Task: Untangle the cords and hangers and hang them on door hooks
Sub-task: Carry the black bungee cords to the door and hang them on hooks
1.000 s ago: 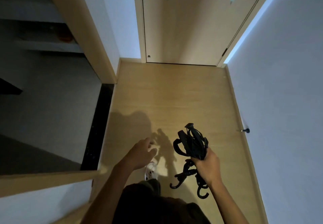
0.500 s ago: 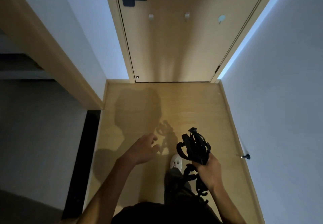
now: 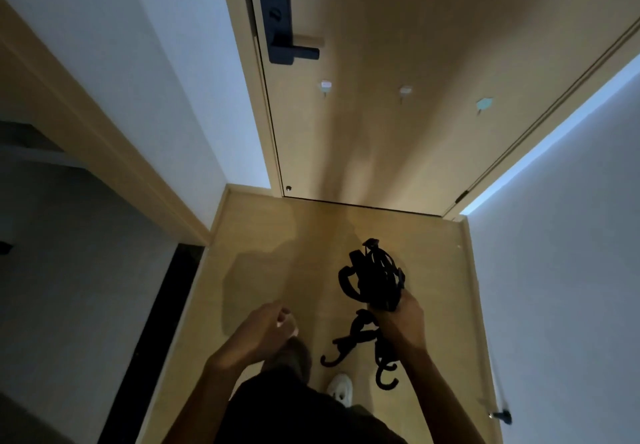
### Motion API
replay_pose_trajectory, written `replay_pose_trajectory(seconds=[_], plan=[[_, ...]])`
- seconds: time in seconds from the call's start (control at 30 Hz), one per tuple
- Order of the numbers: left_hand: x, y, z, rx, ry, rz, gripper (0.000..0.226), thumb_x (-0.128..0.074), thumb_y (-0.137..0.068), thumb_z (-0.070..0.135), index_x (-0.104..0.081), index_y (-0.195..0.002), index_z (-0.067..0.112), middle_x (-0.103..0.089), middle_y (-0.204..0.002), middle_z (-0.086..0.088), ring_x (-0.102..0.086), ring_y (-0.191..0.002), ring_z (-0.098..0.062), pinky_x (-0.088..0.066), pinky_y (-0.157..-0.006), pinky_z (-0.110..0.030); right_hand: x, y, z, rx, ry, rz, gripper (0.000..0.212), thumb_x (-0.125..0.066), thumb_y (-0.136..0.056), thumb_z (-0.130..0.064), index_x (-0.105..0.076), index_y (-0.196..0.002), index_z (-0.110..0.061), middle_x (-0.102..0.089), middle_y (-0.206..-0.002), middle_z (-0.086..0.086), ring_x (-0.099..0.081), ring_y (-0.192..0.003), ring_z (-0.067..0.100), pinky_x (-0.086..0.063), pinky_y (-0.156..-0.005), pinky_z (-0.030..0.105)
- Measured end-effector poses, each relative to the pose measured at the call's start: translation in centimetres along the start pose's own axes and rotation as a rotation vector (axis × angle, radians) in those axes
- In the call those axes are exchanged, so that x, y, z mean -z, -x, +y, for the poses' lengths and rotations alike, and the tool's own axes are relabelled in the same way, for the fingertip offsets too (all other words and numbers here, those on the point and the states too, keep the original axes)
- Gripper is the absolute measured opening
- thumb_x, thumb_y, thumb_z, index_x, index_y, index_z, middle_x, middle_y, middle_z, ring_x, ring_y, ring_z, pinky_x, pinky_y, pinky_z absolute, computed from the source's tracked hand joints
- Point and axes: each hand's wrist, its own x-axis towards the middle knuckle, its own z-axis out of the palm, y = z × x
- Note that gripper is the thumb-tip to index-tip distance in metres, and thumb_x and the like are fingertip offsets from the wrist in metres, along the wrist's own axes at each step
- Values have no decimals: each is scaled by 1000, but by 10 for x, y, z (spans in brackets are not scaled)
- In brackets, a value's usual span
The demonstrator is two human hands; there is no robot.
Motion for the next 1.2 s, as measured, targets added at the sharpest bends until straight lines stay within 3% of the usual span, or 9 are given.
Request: replay_pose_trajectory(seconds=[0.13,0.33,0.47,0.7,0.8,0.87,1.0,1.13,1.2], plan=[[42,-63,22,-48,7,1,32,-46,-96,28,-51,-126,15,-56,-125,-4,-54,-109,-17,-40,-85,-23,-16,-50,-17,-53,1,8,28,-70,-74,-1,-65,-101,-2,-63,-69,-2,-62,-64,17,-46,-53,21],[122,-155,68,-139,-8,-4,35,-46,-95,26,-49,-127,12,-55,-123,-6,-50,-100,-14,-40,-81,-24,-22,-128,-77,-66,35,2,31,-68,-78,-11,-61,-107,-14,-61,-72,-11,-55,-63,-5,-38,-50,12],[168,-194,104,-247,48,-19,39,-54,-91,26,-48,-128,15,-55,-109,3,-55,-101,-14,-46,-84,-25,-24,-173,-122,-50,14,41,34,-72,-75,-12,-63,-108,-11,-66,-78,-4,-63,-71,11,-41,-53,14],[206,-228,161,-431,85,-168,64,-69,-80,22,-39,-136,33,-53,-128,13,-51,-116,-6,-45,-92,-25,-15,-228,-179,79,-106,17,24,-76,-76,-17,-62,-95,-22,-68,-85,-1,-66,-79,17,-51,-63,28],[205,-230,187,-501,115,-244,57,-70,-81,17,-42,-129,27,-57,-113,13,-56,-105,-4,-45,-82,-12,-6,-241,-202,107,-250,-27,19,-72,-80,-16,-65,-93,-27,-71,-90,0,-67,-86,20,-56,-75,36],[202,-230,202,-539,131,-230,56,-68,-80,13,-41,-129,18,-59,-108,7,-59,-97,-7,-50,-81,-15,2,-247,-220,160,-305,-67,23,-67,-85,-13,-62,-91,-34,-69,-91,-5,-67,-87,14,-56,-74,29],[211,-237,217,-517,194,-127,49,-71,-79,27,-51,-124,19,-64,-113,0,-62,-103,-14,-52,-93,-38,24,-258,-247,235,-356,-98,21,-64,-87,-11,-64,-91,-32,-69,-89,-10,-67,-84,6,-54,-68,17],[222,-241,226,-487,188,3,51,-70,-71,40,-57,-114,17,-66,-107,-1,-63,-100,-16,-51,-92,-42,37,-268,-265,275,-415,-130,18,-68,-82,-9,-68,-91,-25,-73,-86,-6,-69,-79,4,-53,-64,14],[227,-240,231,-503,298,18,46,-69,-72,32,-53,-113,18,-64,-107,-2,-63,-96,-12,-54,-87,-37,40,-271,-274,282,-451,-135,18,-68,-82,-9,-69,-95,-22,-74,-88,-3,-70,-82,9,-55,-67,18]])
